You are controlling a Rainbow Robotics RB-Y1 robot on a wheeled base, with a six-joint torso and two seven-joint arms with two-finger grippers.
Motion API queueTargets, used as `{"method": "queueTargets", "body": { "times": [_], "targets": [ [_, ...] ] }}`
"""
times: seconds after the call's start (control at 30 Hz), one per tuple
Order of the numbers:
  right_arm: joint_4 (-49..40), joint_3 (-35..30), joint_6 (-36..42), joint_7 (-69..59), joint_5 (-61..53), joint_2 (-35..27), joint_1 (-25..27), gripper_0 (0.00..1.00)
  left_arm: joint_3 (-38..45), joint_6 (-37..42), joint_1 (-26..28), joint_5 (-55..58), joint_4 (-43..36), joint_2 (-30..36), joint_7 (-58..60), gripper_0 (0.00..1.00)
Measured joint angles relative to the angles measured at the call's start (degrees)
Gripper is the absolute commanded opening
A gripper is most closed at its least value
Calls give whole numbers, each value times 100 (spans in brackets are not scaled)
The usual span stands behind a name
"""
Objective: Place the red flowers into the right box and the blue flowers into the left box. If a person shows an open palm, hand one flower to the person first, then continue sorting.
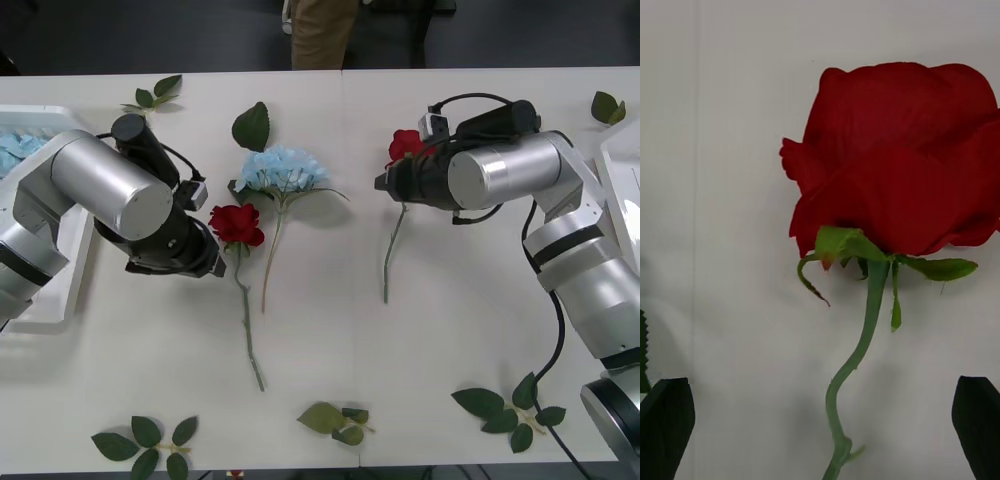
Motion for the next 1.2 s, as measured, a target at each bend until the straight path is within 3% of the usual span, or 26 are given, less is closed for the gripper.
{"method": "queueTargets", "body": {
  "times": [0.23, 0.27, 0.3, 0.33, 0.37, 0.43, 0.93, 1.2],
  "targets": [
    [806, 470, -281, -153, 82, 1, -323, 100, -468, 0, -12, -541, -187, -11, 222, 100],
    [847, 531, -298, -153, 110, 1, -343, 95, -540, 0, -14, -621, -195, -27, 347, 100],
    [856, 584, -321, -153, 148, 1, -362, 73, -602, 0, -17, -700, -196, -51, 499, 100],
    [861, 628, -339, -153, 180, 1, -375, 60, -654, 1, -20, -776, -196, -86, 682, 100],
    [865, 671, -348, -153, 200, 2, -381, 27, -694, 3, -20, -862, -196, -128, 880, 100],
    [868, 761, -348, -153, 317, 4, -387, 1, -755, 10, -22, -1044, -196, -239, 1237, 100],
    [844, 828, -304, -156, 419, 8, -392, 0, -1114, 43, -36, -1587, -196, -708, 1536, 100],
    [-631, 315, 1336, -157, -300, -395, -392, 0, -1380, 44, -38, -1720, -195, -718, 1643, 100]
  ]
}}
